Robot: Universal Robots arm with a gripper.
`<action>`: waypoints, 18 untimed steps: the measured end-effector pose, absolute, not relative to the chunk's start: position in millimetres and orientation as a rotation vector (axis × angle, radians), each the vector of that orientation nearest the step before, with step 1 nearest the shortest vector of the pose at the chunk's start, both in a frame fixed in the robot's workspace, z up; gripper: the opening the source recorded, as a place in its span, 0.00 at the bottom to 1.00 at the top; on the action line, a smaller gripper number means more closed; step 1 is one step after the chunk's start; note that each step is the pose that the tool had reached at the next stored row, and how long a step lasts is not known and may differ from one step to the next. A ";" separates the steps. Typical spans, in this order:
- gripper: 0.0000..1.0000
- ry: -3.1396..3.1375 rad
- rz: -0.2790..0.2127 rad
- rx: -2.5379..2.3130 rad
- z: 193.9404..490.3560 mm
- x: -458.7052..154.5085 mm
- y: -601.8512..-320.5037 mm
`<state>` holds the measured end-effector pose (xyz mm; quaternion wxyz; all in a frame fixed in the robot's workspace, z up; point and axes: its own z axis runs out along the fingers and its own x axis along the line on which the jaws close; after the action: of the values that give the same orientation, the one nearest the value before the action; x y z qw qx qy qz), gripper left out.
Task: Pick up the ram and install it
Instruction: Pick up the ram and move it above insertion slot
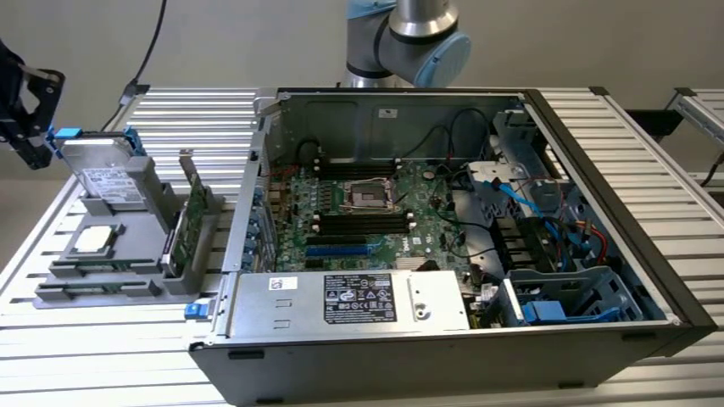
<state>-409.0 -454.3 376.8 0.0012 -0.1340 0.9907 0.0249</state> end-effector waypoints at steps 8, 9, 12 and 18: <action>0.10 3.074 0.079 -0.647 376.1 -409.1 -454.2; 0.10 3.069 0.079 -0.676 376.0 -409.2 -454.2; 0.10 3.051 0.079 -0.758 375.6 -409.1 -454.2; 0.10 3.007 0.078 -0.926 374.8 -409.1 -454.3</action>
<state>-409.1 -454.3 374.8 -0.0030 -0.2942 0.9554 0.0249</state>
